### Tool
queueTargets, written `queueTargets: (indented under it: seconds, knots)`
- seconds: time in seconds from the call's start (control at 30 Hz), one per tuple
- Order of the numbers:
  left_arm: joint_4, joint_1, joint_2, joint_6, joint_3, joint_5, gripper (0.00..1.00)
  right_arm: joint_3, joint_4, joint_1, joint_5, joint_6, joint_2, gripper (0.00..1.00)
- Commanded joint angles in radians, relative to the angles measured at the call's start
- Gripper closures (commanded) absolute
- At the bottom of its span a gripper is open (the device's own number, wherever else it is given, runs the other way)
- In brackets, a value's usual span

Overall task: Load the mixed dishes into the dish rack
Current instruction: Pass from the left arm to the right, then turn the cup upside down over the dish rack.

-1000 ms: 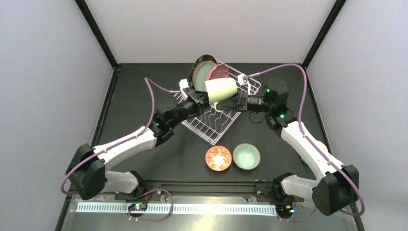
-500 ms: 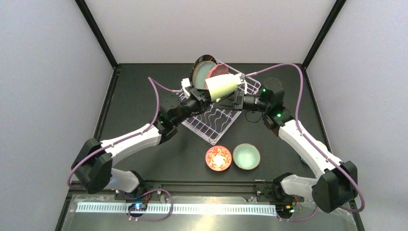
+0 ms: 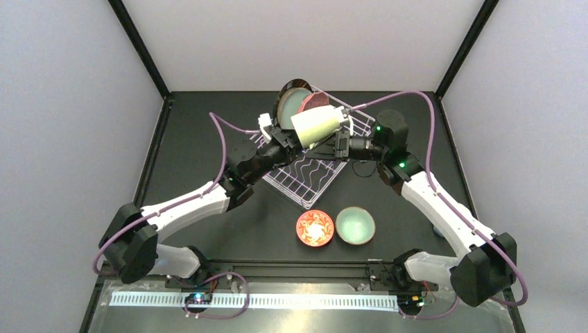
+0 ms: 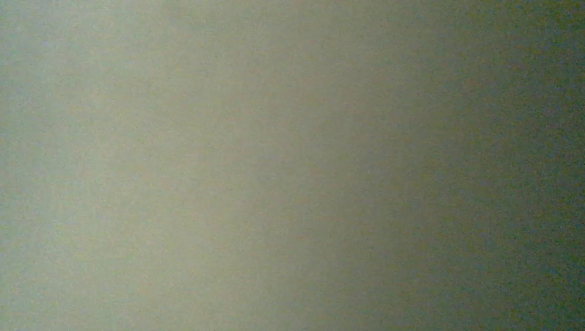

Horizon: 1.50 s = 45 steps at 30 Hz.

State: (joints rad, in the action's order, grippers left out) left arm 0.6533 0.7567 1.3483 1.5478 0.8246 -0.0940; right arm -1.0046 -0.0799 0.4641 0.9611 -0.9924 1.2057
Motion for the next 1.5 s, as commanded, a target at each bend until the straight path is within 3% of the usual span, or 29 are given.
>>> queueTargets:
  seconds: [0.0,0.03,0.13,0.3,0.37,0.47,0.63,0.87,1.07,1.3,1.47]
  knots:
    - [-0.16,0.049,-0.047,-0.079,-0.028,-0.039,0.99,-0.048,-0.046,0.027,0.003,0.106,0.01,0.95]
    - [-0.189,0.049,-0.063,-0.09,-0.027,-0.024,0.99,-0.049,-0.042,0.027,0.004,0.11,0.011,1.0]
    - [-0.268,0.049,-0.102,-0.11,-0.027,0.033,0.93,-0.06,-0.019,0.027,0.008,0.127,0.017,1.0]
    - [-0.35,0.049,-0.148,-0.118,-0.041,0.09,0.63,-0.094,0.036,0.027,0.014,0.173,0.027,1.0]
    - [-0.391,0.049,-0.173,-0.115,-0.046,0.132,0.44,-0.105,0.053,0.027,0.016,0.187,0.029,1.0]
    - [-0.444,0.048,-0.209,-0.111,-0.056,0.181,0.25,-0.125,0.076,0.027,0.019,0.206,0.031,1.0]
    - [-0.526,0.048,-0.28,-0.109,-0.078,0.263,0.02,-0.182,0.155,0.027,0.021,0.253,0.047,1.0]
    - [-0.752,0.049,-0.398,-0.1,-0.085,0.392,0.01,-0.309,0.3,0.027,0.013,0.38,0.136,1.0]
    - [-0.952,0.048,-0.493,-0.093,-0.073,0.465,0.02,-0.488,0.557,0.042,-0.05,0.642,0.31,1.0]
    - [-1.113,0.049,-0.537,-0.126,-0.034,0.503,0.04,-0.731,0.823,0.162,-0.34,0.902,0.531,1.0]
    - [-1.214,0.049,-0.52,-0.166,0.003,0.507,0.05,-0.803,0.882,0.239,-0.554,0.976,0.631,1.0]
